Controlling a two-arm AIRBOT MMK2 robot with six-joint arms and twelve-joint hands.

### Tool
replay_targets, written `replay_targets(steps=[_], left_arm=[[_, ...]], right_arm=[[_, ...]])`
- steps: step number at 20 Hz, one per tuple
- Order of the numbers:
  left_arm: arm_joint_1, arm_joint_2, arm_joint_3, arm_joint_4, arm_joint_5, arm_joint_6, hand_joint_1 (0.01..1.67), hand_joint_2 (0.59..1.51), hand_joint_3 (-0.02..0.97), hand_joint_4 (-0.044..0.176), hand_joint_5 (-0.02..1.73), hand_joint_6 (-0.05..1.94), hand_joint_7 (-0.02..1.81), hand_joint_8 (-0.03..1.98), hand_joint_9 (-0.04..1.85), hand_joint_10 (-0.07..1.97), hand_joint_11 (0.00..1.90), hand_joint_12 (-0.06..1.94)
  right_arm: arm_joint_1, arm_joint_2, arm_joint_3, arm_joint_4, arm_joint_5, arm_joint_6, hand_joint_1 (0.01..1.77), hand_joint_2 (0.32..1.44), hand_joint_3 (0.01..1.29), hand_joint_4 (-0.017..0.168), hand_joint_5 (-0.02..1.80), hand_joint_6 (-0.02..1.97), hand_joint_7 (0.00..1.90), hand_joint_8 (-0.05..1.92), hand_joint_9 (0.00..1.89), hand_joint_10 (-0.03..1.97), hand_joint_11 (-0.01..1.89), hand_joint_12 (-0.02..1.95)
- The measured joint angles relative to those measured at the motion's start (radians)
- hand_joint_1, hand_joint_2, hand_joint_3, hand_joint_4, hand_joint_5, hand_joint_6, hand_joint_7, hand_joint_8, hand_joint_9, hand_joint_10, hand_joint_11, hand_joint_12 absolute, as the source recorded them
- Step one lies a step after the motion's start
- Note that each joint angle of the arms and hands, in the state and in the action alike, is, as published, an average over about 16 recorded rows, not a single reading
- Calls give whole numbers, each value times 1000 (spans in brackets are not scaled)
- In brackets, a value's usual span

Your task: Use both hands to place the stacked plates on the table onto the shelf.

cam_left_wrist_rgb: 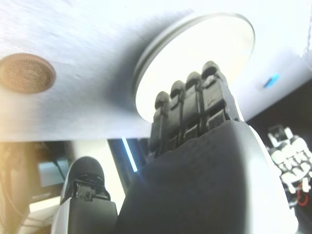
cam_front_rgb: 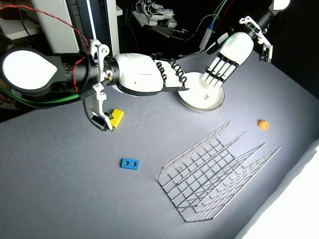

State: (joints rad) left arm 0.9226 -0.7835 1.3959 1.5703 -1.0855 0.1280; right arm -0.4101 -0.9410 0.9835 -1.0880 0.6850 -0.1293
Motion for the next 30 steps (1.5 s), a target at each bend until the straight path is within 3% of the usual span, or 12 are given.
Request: replay_targets(steps=[13, 21, 30], left_arm=[[101, -18, -20, -91, 94, -5, 23, 1149, 5, -6, 100, -19, 77, -5, 30, 10, 16, -6], [125, -24, -86, -179, 144, -8, 22, 1149, 6, -9, 94, -23, 65, -8, 35, 11, 15, 0], [113, -42, -157, -269, 208, -9, 21, 1150, 6, -7, 101, -23, 67, -6, 43, 11, 14, 3]], right_arm=[[-18, -64, 12, 59, -58, -137, 1183, 1099, 24, -2, 20, 20, 10, 18, 21, 5, 20, 0], [-19, -125, 17, 120, -94, -258, 1179, 1106, 24, -2, 20, 20, 11, 18, 22, 4, 21, -1], [7, -229, 50, 199, -177, -396, 1192, 1116, 25, -2, 20, 20, 11, 18, 21, 5, 21, 0]])
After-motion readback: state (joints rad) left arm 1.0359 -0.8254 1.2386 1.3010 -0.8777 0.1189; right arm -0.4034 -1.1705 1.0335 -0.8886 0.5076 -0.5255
